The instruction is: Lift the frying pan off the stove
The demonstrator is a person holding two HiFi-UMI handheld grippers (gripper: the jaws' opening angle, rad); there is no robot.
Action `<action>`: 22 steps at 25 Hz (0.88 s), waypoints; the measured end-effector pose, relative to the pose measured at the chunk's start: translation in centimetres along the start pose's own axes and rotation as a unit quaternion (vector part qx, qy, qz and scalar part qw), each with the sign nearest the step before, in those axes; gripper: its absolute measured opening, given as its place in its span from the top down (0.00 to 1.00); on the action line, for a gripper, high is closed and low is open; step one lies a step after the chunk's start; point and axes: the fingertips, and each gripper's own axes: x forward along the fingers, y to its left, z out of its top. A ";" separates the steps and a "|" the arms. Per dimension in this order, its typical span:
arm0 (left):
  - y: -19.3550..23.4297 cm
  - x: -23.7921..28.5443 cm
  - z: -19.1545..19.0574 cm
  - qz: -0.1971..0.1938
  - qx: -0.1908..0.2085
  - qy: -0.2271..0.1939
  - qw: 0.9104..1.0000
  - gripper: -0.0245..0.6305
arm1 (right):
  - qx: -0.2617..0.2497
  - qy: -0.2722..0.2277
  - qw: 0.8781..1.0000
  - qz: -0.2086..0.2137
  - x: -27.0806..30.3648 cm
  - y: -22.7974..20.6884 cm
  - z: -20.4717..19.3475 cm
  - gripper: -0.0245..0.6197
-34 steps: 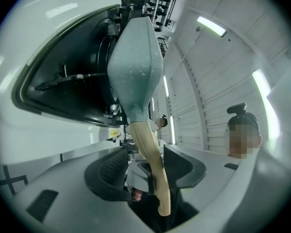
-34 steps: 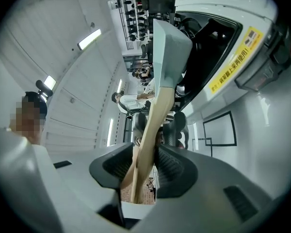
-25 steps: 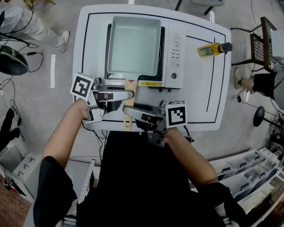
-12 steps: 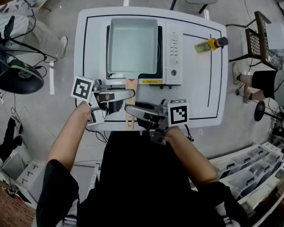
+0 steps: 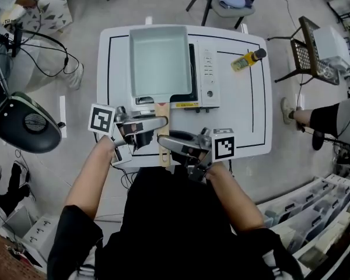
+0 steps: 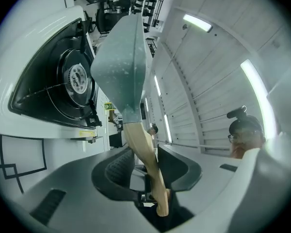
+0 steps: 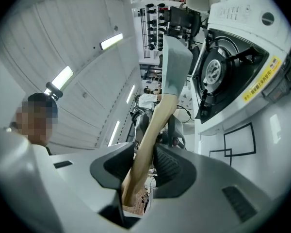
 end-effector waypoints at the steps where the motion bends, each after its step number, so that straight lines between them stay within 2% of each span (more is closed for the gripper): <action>1: -0.7 0.1 -0.2 0.004 0.008 0.004 1.000 0.72 | -0.008 0.001 1.000 0.001 0.0 0.6 -0.2 0.75; 5: -3.5 1.0 -1.7 0.009 0.033 0.009 0.999 0.72 | -0.034 0.017 0.999 0.008 -0.9 3.5 -1.2 0.74; 10: -7.8 3.4 -4.3 0.007 0.070 -0.006 0.998 0.72 | -0.075 0.043 0.996 0.018 -3.6 8.1 -2.8 0.74; 14: -10.1 5.6 -7.5 -0.005 0.079 -0.018 0.997 0.72 | -0.094 0.052 0.994 0.034 -6.4 10.7 -5.0 0.73; 22: -11.2 10.0 -15.4 0.001 0.092 -0.024 0.995 0.72 | -0.097 0.054 0.992 0.059 -12.9 13.1 -11.0 0.73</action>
